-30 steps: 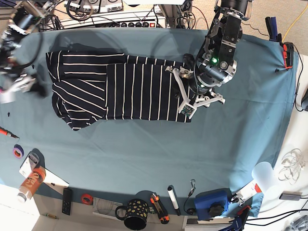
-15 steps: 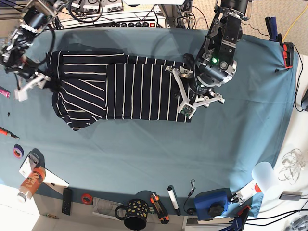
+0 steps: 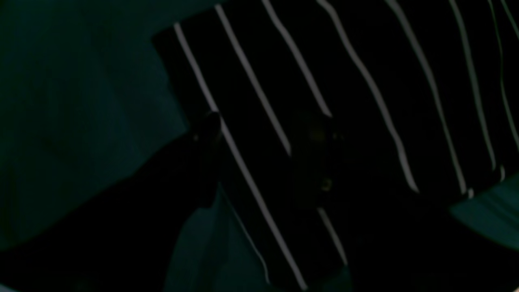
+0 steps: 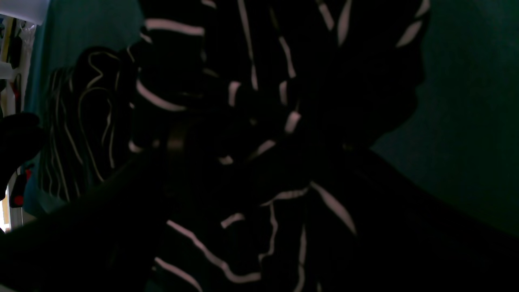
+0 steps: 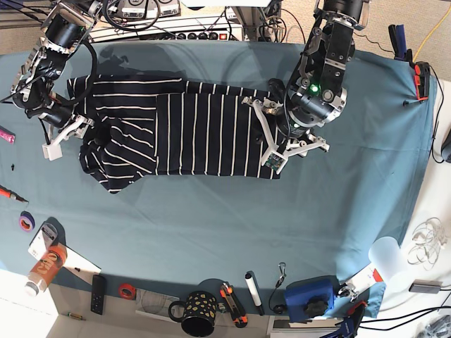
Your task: Layout the t-shirt on the table in an organized manner, then fold the t-shirt properly
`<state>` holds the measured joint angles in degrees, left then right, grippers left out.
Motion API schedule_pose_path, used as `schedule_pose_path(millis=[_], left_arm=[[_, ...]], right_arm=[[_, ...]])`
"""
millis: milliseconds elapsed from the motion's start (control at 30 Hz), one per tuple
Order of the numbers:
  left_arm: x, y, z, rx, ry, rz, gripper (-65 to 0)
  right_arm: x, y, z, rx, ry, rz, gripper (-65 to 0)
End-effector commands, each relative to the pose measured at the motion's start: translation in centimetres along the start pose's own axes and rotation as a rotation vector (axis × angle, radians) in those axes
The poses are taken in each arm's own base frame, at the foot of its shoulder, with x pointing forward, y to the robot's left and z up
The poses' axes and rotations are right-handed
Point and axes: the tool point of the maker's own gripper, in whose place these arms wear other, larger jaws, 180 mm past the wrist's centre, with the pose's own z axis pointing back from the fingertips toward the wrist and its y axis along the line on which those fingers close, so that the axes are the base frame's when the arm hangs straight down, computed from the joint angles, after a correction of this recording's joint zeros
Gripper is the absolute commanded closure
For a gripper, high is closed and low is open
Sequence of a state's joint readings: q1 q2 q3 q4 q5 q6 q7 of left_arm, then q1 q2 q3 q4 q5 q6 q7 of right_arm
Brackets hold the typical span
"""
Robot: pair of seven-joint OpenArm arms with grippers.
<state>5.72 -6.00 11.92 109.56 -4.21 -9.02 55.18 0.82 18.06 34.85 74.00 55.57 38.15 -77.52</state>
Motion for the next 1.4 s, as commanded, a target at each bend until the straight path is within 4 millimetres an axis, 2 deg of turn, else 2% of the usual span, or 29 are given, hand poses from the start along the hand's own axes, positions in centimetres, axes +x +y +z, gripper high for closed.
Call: schedule_pose_path(millis=[0, 167, 300, 400, 467, 533, 600, 667, 733, 867, 1000, 1100, 1200, 1267, 1367], left_arm=[[1.5, 0.1, 0.3, 0.0, -0.052, 0.0, -28.6], [1.6, 0.1, 0.3, 0.0, -0.055, 0.0, -28.6], [2.1, 0.1, 0.3, 0.0, -0.083, 0.001, -28.6], [2.0, 0.1, 0.3, 0.0, -0.081, 0.0, -28.6], [2.0, 0.1, 0.3, 0.0, -0.081, 0.001, -28.6], [2.0, 0.1, 0.3, 0.001, -0.081, 0.001, -28.6], [2.1, 0.1, 0.3, 0.0, -0.082, 0.002, -28.5], [2.1, -0.1, 0.3, -0.008, -0.085, 0.011, -26.9], [2.3, -0.5, 0.3, -0.033, -0.091, 0.027, -22.3], [2.4, -1.3, 0.4, -0.077, -0.096, 0.056, -11.0], [2.7, -1.7, 0.9, -0.099, -0.097, 0.064, -1.5], [3.7, -1.6, 1.7, -0.094, -0.128, 0.055, 0.0], [4.2, -1.6, 2.1, -0.09, -0.147, 0.05, 0.0], [4.0, -1.4, 2.1, -0.081, -0.137, 0.044, 0.0], [3.9, -1.3, 2.1, -0.075, -0.129, 0.041, 0.0]], right_arm=[[-1.1, -0.6, 0.1, -0.034, 0.069, 0.002, -38.4], [-1.3, -0.1, -0.3, -0.015, 0.064, -0.009, -38.4], [-2.7, 1.4, -2.0, 0.027, 0.07, -0.039, -38.4], [-3.5, 1.4, -2.4, 0.014, 0.095, -0.03, -36.1], [-3.3, 1.2, -2.2, 0.009, 0.094, -0.023, -26.0], [-3.0, 0.8, -1.8, -0.004, 0.094, -0.012, -11.3], [-2.5, 0.2, -1.2, -0.023, 0.095, 0.001, 0.0], [-1.9, -0.5, -0.3, -0.043, 0.096, 0.037, 0.0], [-1.4, -1.8, 0.8, -0.09, 0.112, 0.07, 0.0], [1.7, -5.6, 3.5, -0.266, 0.062, 0.163, 0.0], [4.5, -8.1, 6.0, -0.411, 0.051, 0.22, 0.0], [5.8, -8.5, 6.9, -0.448, 0.037, 0.226, 0.0], [6.1, -8.9, 7.3, -0.49, 0.048, 0.225, 0.0], [6.4, -8.5, 7.5, -0.508, 0.049, 0.249, 0.0], [7.6, -6.5, 7.9, -0.525, 0.015, 0.303, 0.0]])
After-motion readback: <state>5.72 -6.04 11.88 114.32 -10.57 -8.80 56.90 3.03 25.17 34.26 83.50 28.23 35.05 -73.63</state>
